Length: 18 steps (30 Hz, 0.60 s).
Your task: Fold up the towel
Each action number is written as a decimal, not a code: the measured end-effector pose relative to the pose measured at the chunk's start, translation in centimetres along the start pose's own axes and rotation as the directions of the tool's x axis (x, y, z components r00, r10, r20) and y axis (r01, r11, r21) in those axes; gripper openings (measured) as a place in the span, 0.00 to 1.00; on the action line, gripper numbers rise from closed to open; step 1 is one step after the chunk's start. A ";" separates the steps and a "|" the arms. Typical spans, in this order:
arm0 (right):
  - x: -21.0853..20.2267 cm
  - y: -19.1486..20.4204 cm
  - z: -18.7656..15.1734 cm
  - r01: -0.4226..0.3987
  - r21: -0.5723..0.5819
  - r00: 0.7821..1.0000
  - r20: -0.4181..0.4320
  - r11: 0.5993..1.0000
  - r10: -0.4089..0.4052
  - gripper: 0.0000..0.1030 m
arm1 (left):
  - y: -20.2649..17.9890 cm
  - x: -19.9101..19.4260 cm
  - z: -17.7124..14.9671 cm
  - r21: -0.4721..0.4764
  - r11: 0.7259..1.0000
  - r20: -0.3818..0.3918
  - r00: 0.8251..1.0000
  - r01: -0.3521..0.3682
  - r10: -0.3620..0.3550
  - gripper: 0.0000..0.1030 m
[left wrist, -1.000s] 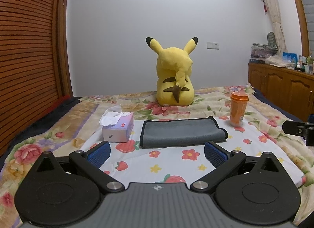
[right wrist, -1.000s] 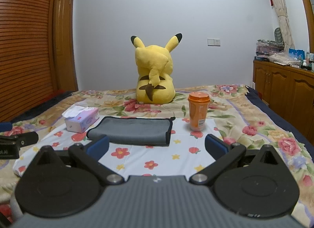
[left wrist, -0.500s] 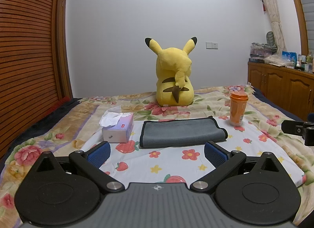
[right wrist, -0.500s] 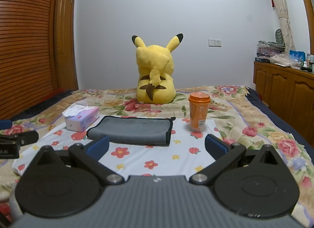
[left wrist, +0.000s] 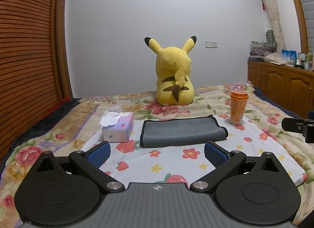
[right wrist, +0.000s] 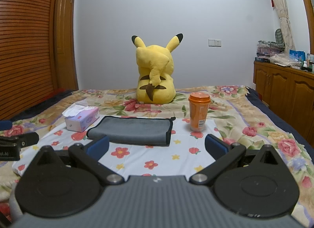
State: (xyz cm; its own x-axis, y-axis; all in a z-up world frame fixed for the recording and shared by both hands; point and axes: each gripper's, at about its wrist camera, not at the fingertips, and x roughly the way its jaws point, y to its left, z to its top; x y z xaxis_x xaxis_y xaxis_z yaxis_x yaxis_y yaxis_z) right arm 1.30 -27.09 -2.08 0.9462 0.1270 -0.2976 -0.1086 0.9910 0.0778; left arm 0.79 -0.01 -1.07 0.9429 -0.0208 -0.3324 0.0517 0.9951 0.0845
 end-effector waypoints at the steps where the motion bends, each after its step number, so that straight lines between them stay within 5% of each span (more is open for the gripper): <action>1: 0.0 0.0 0.0 0.000 0.001 1.000 0.000 1.000 0.000 1.00 | 0.0 0.0 0.0 0.000 1.000 0.001 1.000 -0.001 0.001 1.00; 18: 0.0 0.1 0.0 0.000 -0.001 1.000 -0.001 1.000 0.000 1.00 | -0.1 0.0 0.0 0.003 1.000 0.001 1.000 -0.002 0.002 1.00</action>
State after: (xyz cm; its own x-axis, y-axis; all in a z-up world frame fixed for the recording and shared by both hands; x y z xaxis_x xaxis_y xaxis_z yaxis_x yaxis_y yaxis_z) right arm 1.28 -27.03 -2.09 0.9460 0.1267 -0.2984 -0.1086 0.9911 0.0767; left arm 0.80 -0.07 -1.07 0.9434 -0.0187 -0.3311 0.0507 0.9948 0.0883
